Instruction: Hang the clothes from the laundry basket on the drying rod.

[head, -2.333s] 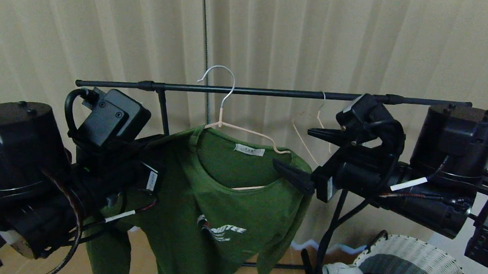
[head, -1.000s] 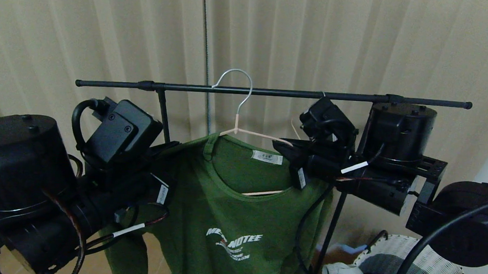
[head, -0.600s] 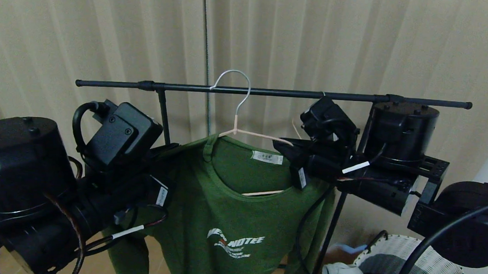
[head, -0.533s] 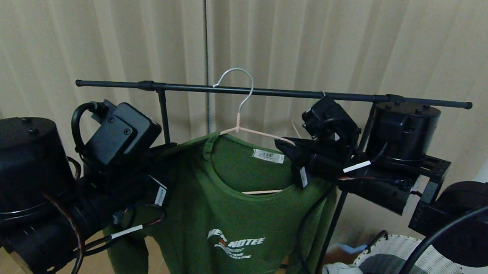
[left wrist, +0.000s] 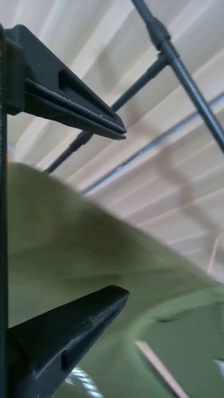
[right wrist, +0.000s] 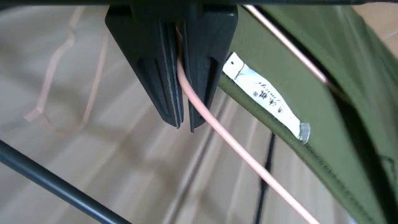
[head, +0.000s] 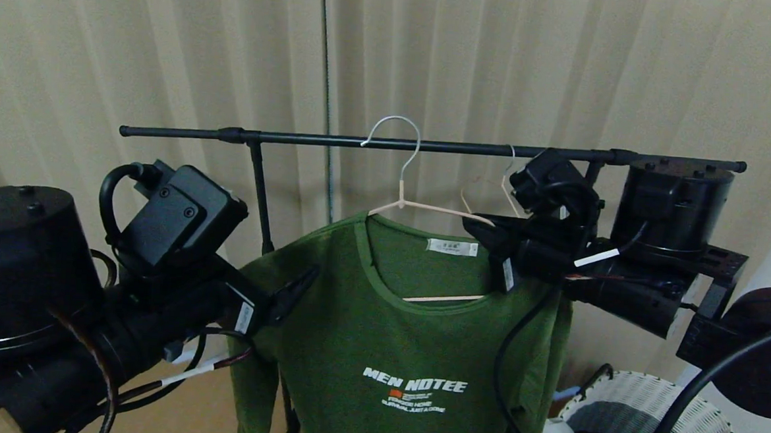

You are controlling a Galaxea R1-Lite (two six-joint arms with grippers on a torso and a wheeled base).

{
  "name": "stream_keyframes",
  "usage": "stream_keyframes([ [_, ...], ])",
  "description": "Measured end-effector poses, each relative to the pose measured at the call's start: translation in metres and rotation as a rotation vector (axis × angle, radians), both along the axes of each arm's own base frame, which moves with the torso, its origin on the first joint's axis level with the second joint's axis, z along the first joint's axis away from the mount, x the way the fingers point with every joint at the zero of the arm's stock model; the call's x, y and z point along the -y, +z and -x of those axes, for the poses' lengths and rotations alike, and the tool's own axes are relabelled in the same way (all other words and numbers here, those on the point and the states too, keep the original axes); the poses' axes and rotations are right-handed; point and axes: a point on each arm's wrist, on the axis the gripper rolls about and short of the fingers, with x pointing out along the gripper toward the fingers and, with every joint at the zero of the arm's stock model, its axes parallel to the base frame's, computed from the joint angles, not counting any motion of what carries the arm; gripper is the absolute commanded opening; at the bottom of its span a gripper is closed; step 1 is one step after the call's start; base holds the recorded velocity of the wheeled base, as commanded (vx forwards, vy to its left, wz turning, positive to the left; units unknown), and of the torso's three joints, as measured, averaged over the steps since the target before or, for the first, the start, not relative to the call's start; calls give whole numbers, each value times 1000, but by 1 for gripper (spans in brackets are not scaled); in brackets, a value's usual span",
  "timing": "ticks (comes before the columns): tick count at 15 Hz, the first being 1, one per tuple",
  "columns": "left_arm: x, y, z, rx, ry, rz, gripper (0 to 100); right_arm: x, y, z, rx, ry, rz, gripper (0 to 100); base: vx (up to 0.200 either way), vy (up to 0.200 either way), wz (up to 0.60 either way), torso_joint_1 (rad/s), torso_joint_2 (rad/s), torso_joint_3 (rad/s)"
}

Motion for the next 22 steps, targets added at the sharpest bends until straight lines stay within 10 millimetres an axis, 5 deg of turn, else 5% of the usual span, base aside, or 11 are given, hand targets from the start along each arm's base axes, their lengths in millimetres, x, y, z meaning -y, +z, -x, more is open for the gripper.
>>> stream_keyframes([
  [12, -49, -12, 35, -198, 36, -95, 100, 53, 16, 24, 43, -113, -31, 0, 0, 0, 0, 0, 0, 0],
  [22, -37, -6, 3, -190, 82, -8, 100, 56, 32, 36, 94, -56, -67, 0, 0, 0, 0, 0, 0, 0],
])
